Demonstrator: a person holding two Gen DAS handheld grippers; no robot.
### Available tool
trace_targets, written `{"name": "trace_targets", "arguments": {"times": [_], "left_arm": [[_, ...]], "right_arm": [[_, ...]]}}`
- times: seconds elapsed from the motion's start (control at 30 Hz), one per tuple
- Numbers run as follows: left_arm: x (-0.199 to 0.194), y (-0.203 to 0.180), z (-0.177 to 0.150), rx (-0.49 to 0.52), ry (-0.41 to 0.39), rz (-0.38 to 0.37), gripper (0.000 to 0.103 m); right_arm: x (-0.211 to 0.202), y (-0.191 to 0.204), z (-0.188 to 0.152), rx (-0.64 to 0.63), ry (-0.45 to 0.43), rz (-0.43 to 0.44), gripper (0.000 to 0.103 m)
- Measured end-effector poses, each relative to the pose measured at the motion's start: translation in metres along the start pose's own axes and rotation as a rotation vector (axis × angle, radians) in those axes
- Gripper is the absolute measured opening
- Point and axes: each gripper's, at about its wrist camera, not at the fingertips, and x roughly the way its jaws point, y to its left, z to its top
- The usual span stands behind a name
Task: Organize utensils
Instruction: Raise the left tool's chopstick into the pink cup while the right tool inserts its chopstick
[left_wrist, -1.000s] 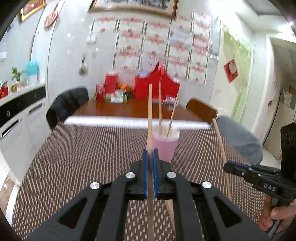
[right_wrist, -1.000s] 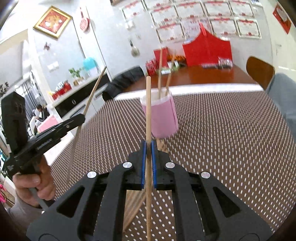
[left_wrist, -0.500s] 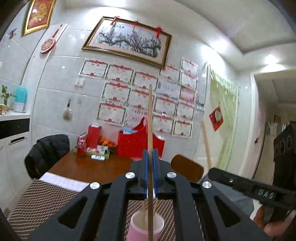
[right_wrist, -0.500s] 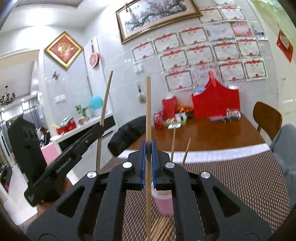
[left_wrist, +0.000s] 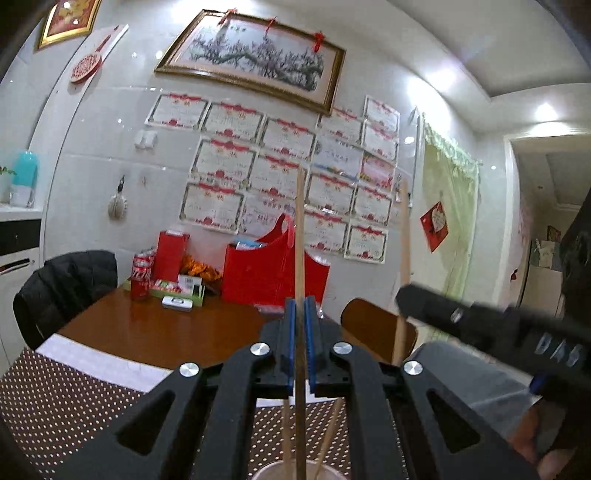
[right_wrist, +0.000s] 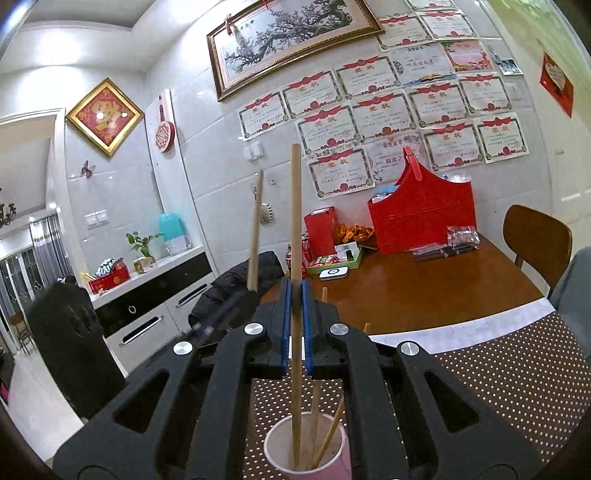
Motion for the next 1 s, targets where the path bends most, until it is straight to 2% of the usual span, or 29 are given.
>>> {"name": "trace_targets", "arguments": {"times": [0.5,0.57,0.6,0.63,0.67,0.7,0.77,0.87,1.0], "left_arm": [[0.022,0.012,-0.039,0.002,0.091,0.014,0.005],[0.02,0.013,-0.042,0.001,0.122,0.02,0.01],[0.017,0.014,-0.043,0.0,0.135,0.021,0.018],[0.015,0.014,-0.043,0.002,0.141,0.028,0.039],[0.011,0.015,-0.042,0.004,0.144,0.036,0.052],[0.006,0.015,-0.04,0.006,0.141,0.043,0.055],[-0.007,0.016,-0.034,0.017,0.129,0.054,0.067],[-0.025,0.015,-0.024,0.033,0.115,0.069,0.076],[-0.05,0.009,-0.01,0.061,0.12,0.109,0.082]], "right_arm": [[0.028,-0.01,-0.024,-0.008,0.078,-0.02,0.006],[0.029,-0.012,-0.028,0.001,0.104,-0.018,0.007],[0.029,-0.013,-0.029,0.01,0.114,-0.017,0.01],[0.026,-0.015,-0.03,0.027,0.114,-0.018,0.031],[0.022,-0.018,-0.03,0.043,0.1,-0.021,0.056],[0.017,-0.019,-0.03,0.056,0.08,-0.023,0.095],[0.006,-0.022,-0.028,0.073,0.05,-0.025,0.097],[-0.009,-0.024,-0.023,0.09,0.038,-0.045,0.097],[-0.027,-0.025,-0.019,0.099,0.037,-0.087,0.097]]}}
